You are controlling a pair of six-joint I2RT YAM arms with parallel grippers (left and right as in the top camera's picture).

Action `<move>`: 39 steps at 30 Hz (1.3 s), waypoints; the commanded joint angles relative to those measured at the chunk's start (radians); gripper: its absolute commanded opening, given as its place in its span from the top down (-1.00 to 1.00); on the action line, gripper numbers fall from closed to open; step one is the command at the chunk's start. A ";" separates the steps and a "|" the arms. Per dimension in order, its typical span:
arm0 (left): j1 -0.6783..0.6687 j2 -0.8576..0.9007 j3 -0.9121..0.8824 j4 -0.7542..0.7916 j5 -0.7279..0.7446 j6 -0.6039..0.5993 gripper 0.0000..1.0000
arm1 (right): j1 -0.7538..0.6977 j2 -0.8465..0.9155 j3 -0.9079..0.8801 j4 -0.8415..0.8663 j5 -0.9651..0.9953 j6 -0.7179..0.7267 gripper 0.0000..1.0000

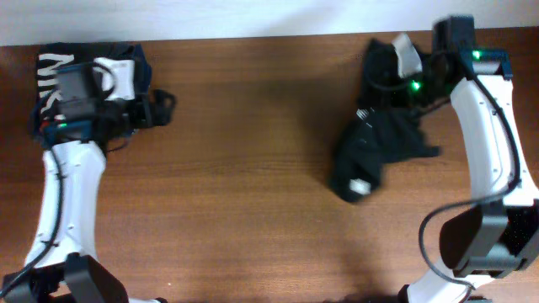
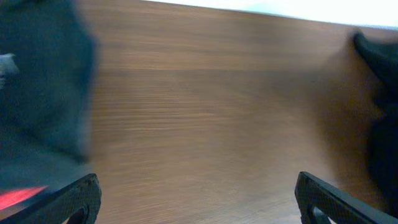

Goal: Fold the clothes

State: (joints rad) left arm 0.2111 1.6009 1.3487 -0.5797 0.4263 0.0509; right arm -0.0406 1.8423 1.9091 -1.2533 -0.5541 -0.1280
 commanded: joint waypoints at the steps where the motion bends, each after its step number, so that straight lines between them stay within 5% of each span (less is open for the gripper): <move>1: 0.106 0.000 0.025 -0.010 0.004 -0.014 -0.98 | 0.116 -0.038 0.206 -0.079 -0.048 -0.029 0.92; 10: 0.252 0.000 0.025 -0.011 0.227 -0.013 -0.98 | 0.370 -0.038 0.537 -0.138 -0.035 -0.030 0.92; 22: 0.229 0.000 0.025 -0.021 0.240 -0.010 -0.98 | 0.079 0.040 0.343 -0.150 0.095 -0.048 0.92; 24: 0.205 0.000 0.025 -0.024 0.240 0.017 -0.98 | 0.029 0.051 0.280 -0.108 0.095 -0.048 0.76; 26: 0.158 0.000 0.025 -0.030 0.240 0.069 -0.98 | -0.027 0.072 0.200 -0.042 0.095 -0.048 -0.40; 27: 0.131 0.000 0.025 -0.035 0.240 0.099 -0.99 | -0.045 0.079 0.180 -0.022 0.095 -0.048 -0.54; 34: -0.105 0.000 0.025 -0.140 0.240 0.340 -0.98 | -0.154 0.079 0.170 0.000 0.016 -0.047 -0.57; 39: -0.393 0.000 0.025 -0.312 -0.013 0.468 -0.96 | -0.197 0.079 0.169 -0.011 0.017 -0.048 -0.57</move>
State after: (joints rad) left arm -0.0433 1.6009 1.3586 -0.8421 0.5816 0.4042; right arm -0.2184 1.9358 2.0716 -1.2629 -0.5148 -0.1680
